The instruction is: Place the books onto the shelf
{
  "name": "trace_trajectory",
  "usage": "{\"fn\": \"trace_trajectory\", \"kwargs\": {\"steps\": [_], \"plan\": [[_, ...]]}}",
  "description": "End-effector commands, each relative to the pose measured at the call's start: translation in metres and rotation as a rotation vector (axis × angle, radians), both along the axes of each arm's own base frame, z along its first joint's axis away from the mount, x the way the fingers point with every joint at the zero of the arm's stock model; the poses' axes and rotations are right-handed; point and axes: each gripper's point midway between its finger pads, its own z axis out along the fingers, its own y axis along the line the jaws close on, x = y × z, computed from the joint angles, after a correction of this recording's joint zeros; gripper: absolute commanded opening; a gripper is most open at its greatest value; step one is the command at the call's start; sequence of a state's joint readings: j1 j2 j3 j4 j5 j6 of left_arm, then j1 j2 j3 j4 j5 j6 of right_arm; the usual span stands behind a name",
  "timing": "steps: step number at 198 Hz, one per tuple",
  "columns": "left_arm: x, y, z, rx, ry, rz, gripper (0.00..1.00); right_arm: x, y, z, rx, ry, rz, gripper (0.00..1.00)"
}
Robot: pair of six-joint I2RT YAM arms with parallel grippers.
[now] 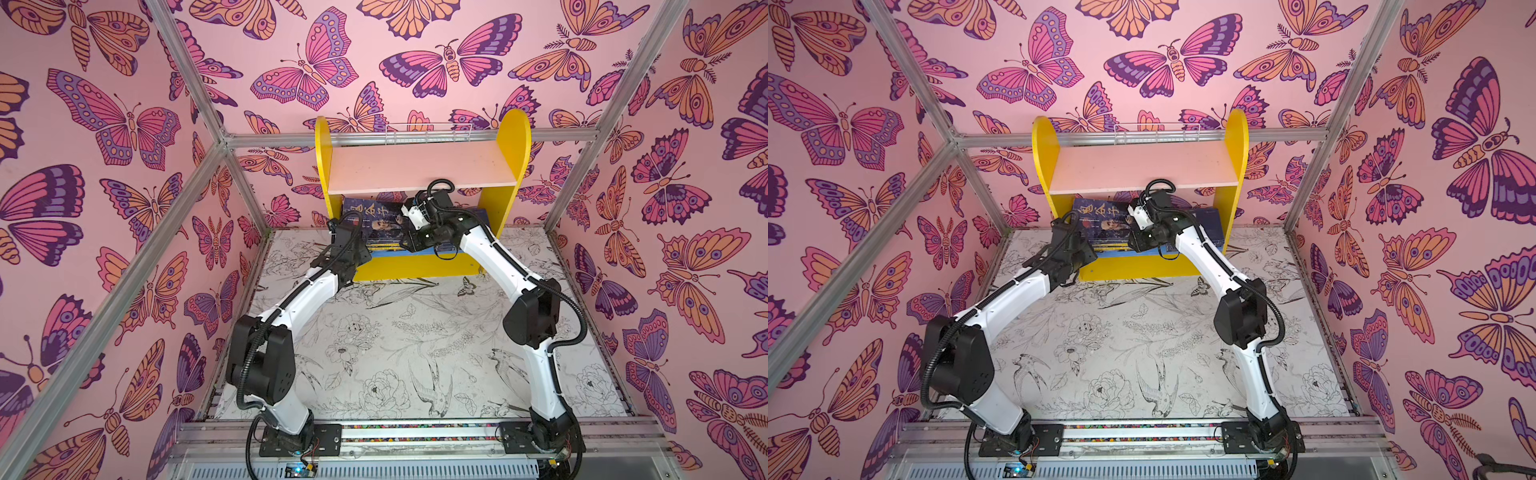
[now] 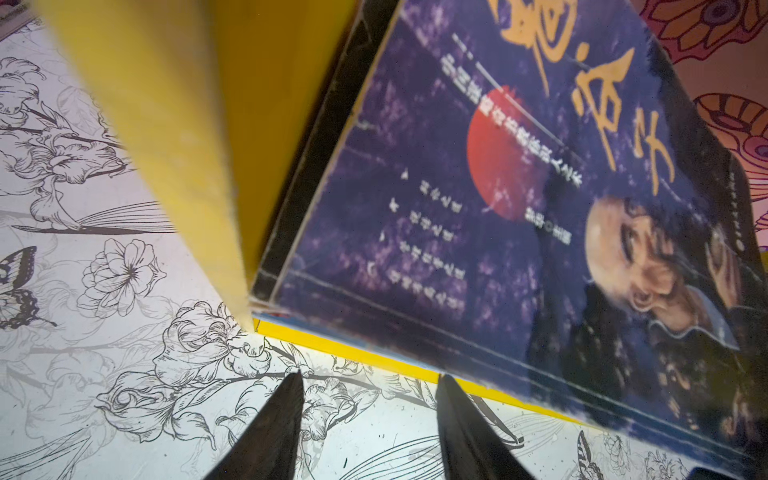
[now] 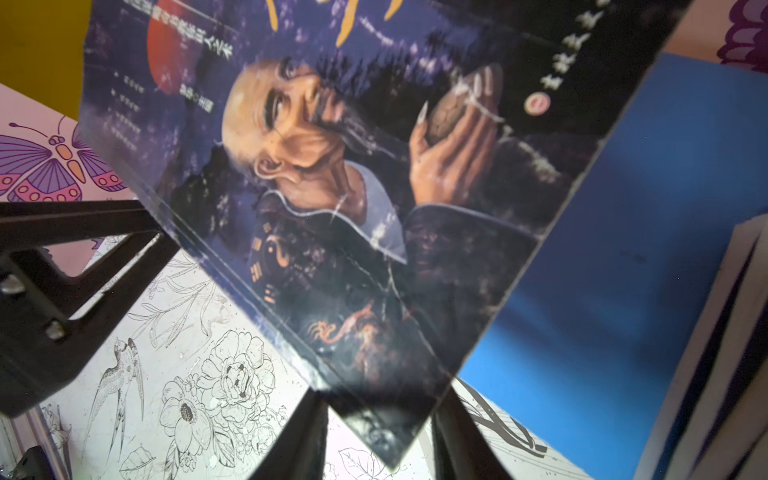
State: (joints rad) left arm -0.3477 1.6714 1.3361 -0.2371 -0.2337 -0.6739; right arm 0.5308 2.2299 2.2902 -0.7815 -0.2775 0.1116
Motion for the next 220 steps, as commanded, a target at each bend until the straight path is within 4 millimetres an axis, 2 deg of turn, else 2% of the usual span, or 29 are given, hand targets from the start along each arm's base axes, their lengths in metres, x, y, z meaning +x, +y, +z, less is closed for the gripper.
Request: {"fn": "trace_trajectory", "kwargs": {"steps": [1, 60, 92, 106, 124, 143, 149, 161, 173, 186, 196, 198, 202, 213, 220], "plan": [[0.010, 0.002, -0.007, 0.017, 0.009, -0.007, 0.54, 0.014, 0.008, 0.012, 0.031, -0.071, 0.010, 0.31], [0.008, 0.008, -0.008, 0.027, 0.010, -0.001, 0.54, 0.020, 0.008, 0.017, 0.026, -0.114, 0.017, 0.29], [-0.001, 0.012, -0.008, 0.031, 0.014, 0.002, 0.54, 0.022, 0.000, 0.022, -0.011, -0.151, 0.002, 0.40], [-0.008, 0.016, -0.004, 0.032, 0.007, 0.007, 0.54, 0.025, -0.008, 0.030, -0.018, -0.175, -0.022, 0.51], [-0.020, 0.024, 0.003, 0.031, -0.006, 0.020, 0.54, 0.019, -0.015, 0.048, -0.005, -0.216, -0.035, 0.59], [-0.038, 0.034, 0.010, 0.044, -0.021, 0.034, 0.55, 0.006, -0.021, 0.071, 0.048, -0.259, -0.049, 0.63], [-0.045, 0.038, 0.013, 0.050, -0.026, 0.040, 0.55, -0.001, -0.024, 0.073, 0.066, -0.260, -0.054, 0.63], [-0.060, 0.049, 0.011, 0.065, -0.012, 0.062, 0.56, -0.011, -0.033, 0.088, 0.116, -0.299, -0.088, 0.64], [-0.076, 0.063, 0.002, 0.075, 0.021, 0.086, 0.58, -0.020, -0.050, 0.090, 0.146, -0.330, -0.148, 0.65], [-0.096, 0.086, -0.014, 0.108, 0.086, 0.134, 0.59, -0.029, -0.081, 0.095, 0.160, -0.395, -0.260, 0.66], [-0.114, 0.107, -0.031, 0.151, 0.151, 0.183, 0.59, -0.038, -0.120, 0.102, 0.164, -0.466, -0.404, 0.67], [-0.118, 0.113, -0.024, 0.151, 0.134, 0.198, 0.59, -0.041, -0.132, 0.106, 0.168, -0.495, -0.444, 0.68], [-0.126, 0.123, -0.025, 0.167, 0.144, 0.222, 0.59, -0.043, -0.149, 0.097, 0.146, -0.512, -0.506, 0.68], [-0.146, 0.149, -0.035, 0.221, 0.186, 0.285, 0.61, -0.057, -0.196, 0.102, 0.135, -0.599, -0.658, 0.70], [-0.158, 0.164, -0.040, 0.260, 0.203, 0.324, 0.64, -0.068, -0.229, 0.092, 0.099, -0.633, -0.762, 0.73]]}}
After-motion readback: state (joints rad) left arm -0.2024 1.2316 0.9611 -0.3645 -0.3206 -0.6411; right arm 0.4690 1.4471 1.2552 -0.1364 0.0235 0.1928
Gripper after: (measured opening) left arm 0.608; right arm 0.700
